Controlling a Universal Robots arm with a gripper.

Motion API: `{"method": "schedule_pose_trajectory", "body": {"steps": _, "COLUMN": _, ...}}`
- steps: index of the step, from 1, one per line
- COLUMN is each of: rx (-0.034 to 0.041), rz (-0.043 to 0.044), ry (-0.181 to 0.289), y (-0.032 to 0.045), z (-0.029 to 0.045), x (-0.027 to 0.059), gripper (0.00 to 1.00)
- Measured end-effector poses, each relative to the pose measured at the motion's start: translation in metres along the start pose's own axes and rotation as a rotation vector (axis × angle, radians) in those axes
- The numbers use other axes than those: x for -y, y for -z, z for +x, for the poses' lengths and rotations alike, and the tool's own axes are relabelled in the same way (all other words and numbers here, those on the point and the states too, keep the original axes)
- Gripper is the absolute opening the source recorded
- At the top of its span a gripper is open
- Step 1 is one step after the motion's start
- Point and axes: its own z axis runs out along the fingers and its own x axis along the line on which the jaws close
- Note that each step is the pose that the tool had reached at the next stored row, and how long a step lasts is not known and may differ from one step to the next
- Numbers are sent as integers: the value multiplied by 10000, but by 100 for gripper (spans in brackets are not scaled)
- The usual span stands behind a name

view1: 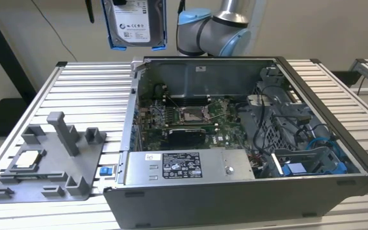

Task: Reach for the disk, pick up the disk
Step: 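Pick up the disk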

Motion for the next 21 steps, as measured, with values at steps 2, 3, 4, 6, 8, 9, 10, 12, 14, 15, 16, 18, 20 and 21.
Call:
{"method": "schedule_pose_trajectory", "body": {"steps": 2, "rx": 1, "rz": 1, "ry": -1, "y": -4, "z": -2, "x": 42, "gripper": 0}}
{"method": "schedule_pose_trajectory", "body": {"steps": 3, "rx": 0, "rz": 0, "ry": -1, "y": -5, "z": -3, "x": 62, "gripper": 0}}
{"method": "schedule_pose_trajectory", "body": {"steps": 4, "rx": 1, "rz": 0, "ry": -1, "y": -7, "z": -5, "x": 83, "gripper": 0}}
{"method": "schedule_pose_trajectory", "body": {"steps": 6, "rx": 0, "rz": 0, "ry": 0, "y": -10, "z": -7, "x": 126, "gripper": 0}}
{"method": "schedule_pose_trajectory", "body": {"steps": 8, "rx": 0, "rz": 0, "ry": 0, "y": -14, "z": -9, "x": 170, "gripper": 0}}
{"method": "schedule_pose_trajectory", "body": {"steps": 9, "rx": 0, "rz": 0, "ry": 0, "y": -15, "z": -10, "x": 193, "gripper": 0}}
{"method": "schedule_pose_trajectory", "body": {"steps": 10, "rx": 0, "rz": 0, "ry": -1, "y": -17, "z": -11, "x": 215, "gripper": 0}}
{"method": "schedule_pose_trajectory", "body": {"steps": 12, "rx": 0, "rz": 0, "ry": -1, "y": -20, "z": -14, "x": 259, "gripper": 0}}
{"method": "schedule_pose_trajectory", "body": {"steps": 14, "rx": 1, "rz": 0, "ry": 0, "y": -24, "z": -16, "x": 302, "gripper": 0}}
{"method": "schedule_pose_trajectory", "body": {"steps": 15, "rx": -1, "rz": 0, "ry": 0, "y": -25, "z": -17, "x": 322, "gripper": 0}}
{"method": "schedule_pose_trajectory", "body": {"steps": 16, "rx": 0, "rz": 0, "ry": 0, "y": -27, "z": -18, "x": 345, "gripper": 0}}
{"method": "schedule_pose_trajectory", "body": {"steps": 18, "rx": 1, "rz": 0, "ry": -1, "y": -31, "z": -20, "x": 388, "gripper": 0}}
{"method": "schedule_pose_trajectory", "body": {"steps": 20, "rx": 0, "rz": -1, "ry": 0, "y": -34, "z": -23, "x": 432, "gripper": 0}}
{"method": "schedule_pose_trajectory", "body": {"steps": 21, "rx": 0, "rz": 0, "ry": -1, "y": -36, "z": -24, "x": 452, "gripper": 0}}
